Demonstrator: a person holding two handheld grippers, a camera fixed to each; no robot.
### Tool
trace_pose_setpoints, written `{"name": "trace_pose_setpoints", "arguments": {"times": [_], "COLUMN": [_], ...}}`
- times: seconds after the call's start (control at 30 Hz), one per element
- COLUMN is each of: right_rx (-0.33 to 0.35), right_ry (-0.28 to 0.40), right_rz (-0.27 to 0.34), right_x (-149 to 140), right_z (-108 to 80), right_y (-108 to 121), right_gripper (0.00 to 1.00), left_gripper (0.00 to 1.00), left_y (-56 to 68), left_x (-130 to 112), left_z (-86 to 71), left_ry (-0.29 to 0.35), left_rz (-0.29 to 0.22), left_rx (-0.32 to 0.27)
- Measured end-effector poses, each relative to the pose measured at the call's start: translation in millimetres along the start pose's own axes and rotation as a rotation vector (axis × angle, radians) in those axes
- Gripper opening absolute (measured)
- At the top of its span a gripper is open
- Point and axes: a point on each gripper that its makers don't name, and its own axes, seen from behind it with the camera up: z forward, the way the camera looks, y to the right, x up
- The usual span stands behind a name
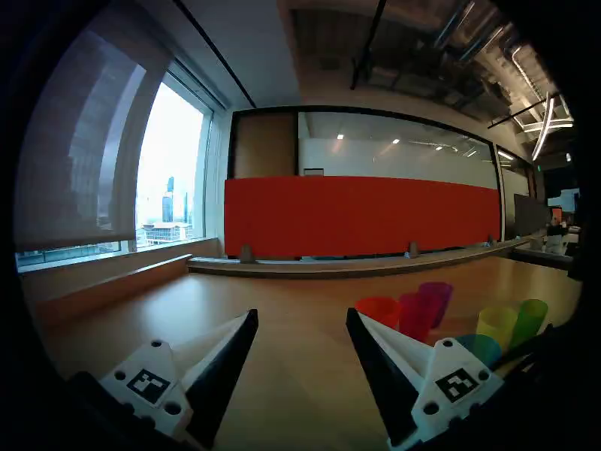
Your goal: Pour water
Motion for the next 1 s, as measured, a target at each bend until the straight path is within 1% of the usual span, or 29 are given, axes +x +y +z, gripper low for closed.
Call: {"name": "trace_pose_setpoints", "arguments": {"times": [0.37,0.67,0.87,1.0], "right_rx": [-0.001,-0.008,0.001,0.019], "right_ry": [0.015,0.054,0.073,0.073], "right_rz": [-0.002,-0.014,-0.004,0.009], "right_x": [5.1,11.0,5.9,-4.4], "right_z": [-3.4,-10.5,-16.2,-16.6], "right_y": [3.6,8.9,8.9,5.3], "right_gripper": [0.96,0.96,0.98,0.98], "left_gripper": [0.87,0.87,0.87,0.87], "left_y": [0.2,-0.6,-0.7,-1.1], "left_x": [-0.6,-1.6,-1.6,-1.7], "left_z": [0.2,0.3,0.1,0.0], "left_ry": [-0.003,-0.003,-0.003,-0.003], "left_rz": [0.001,0.001,0.001,0.001], "left_rx": [-0.002,-0.002,-0.002,-0.002]}}
